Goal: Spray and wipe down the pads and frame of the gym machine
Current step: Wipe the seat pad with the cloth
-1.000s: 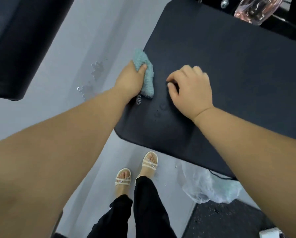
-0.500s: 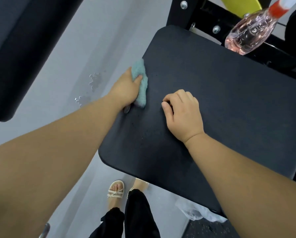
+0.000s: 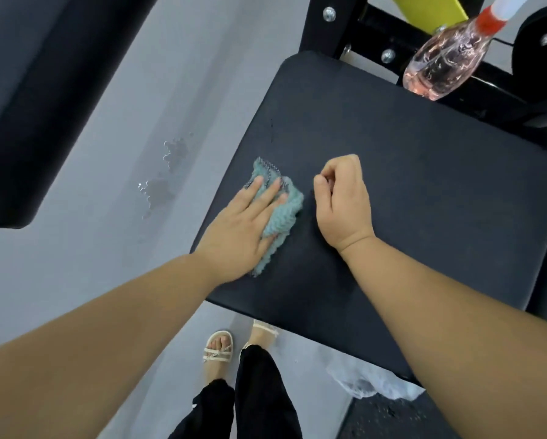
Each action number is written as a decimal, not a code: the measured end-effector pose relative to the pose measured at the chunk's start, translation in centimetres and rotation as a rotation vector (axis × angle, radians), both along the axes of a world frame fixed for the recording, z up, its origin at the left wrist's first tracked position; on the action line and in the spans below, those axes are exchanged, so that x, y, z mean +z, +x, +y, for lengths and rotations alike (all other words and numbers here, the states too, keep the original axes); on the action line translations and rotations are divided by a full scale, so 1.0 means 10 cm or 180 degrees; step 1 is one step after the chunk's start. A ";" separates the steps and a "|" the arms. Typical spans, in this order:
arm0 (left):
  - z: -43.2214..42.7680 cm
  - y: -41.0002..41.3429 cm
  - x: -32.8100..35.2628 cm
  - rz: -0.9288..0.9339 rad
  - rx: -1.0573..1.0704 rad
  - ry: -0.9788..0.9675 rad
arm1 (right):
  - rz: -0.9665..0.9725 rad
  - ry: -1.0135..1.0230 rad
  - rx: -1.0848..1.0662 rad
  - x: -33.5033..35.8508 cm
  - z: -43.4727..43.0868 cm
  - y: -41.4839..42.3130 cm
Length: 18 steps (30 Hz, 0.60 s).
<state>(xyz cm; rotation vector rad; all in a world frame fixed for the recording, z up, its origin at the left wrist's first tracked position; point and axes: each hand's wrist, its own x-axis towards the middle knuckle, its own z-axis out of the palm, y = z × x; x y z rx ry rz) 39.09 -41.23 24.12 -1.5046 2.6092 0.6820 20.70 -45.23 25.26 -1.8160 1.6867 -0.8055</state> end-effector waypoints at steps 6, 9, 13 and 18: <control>0.18 -0.16 0.14 -0.0082 0.1900 0.0630 | 0.0172 0.0354 0.0185 0.06 -0.01 -0.01; 0.33 -0.69 0.22 0.0192 0.1692 0.0452 | 0.0149 0.0327 0.0267 0.12 0.13 0.02; 0.39 -0.69 0.40 0.2245 0.1970 0.1638 | 0.0231 0.0112 0.0096 0.28 0.43 0.07; 0.33 -0.14 0.68 0.3130 0.3734 0.1582 | 0.1810 0.0166 0.0722 0.19 0.87 0.32</control>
